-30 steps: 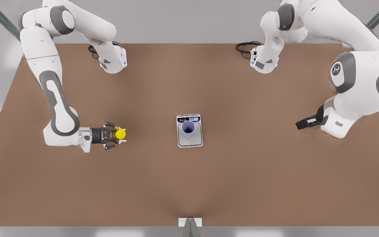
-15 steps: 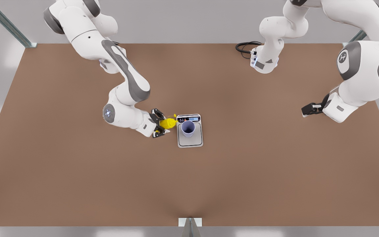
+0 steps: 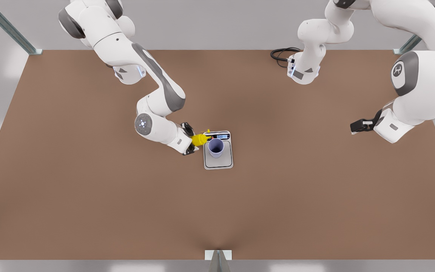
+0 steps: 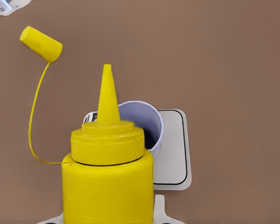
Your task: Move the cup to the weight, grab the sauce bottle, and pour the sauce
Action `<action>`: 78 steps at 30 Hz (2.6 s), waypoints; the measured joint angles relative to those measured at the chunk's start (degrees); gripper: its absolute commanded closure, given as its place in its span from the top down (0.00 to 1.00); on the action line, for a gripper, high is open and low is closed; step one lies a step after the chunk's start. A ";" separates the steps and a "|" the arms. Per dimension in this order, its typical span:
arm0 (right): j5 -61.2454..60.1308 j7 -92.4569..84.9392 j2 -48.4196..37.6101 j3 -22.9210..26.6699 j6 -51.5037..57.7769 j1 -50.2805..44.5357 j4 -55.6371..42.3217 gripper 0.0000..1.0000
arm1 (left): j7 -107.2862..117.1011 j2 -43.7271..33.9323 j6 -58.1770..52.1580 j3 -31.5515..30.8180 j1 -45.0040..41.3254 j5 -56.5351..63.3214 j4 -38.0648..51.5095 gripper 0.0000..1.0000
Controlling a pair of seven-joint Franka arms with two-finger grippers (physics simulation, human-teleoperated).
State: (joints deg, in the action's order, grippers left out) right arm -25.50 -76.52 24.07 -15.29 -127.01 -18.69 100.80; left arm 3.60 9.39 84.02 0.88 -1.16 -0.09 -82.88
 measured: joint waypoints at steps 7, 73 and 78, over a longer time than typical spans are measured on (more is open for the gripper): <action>0.17 2.72 3.17 5.63 5.10 -4.58 -7.65 0.44 | 0.00 0.02 -0.09 0.00 -0.02 -0.03 0.00 1.00; -22.22 -49.05 18.57 5.61 39.35 40.78 -2.37 1.00 | 0.00 0.28 -1.32 -0.09 -0.86 0.00 0.00 1.00; -11.94 -9.30 5.26 5.94 37.31 32.64 -10.04 1.00 | 0.00 0.28 -1.32 -0.09 -0.86 0.00 0.00 1.00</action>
State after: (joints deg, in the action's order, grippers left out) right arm -37.44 -85.83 29.34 -9.35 -89.70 13.95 90.76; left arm 3.60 9.67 82.70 0.79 -2.02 -0.09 -82.88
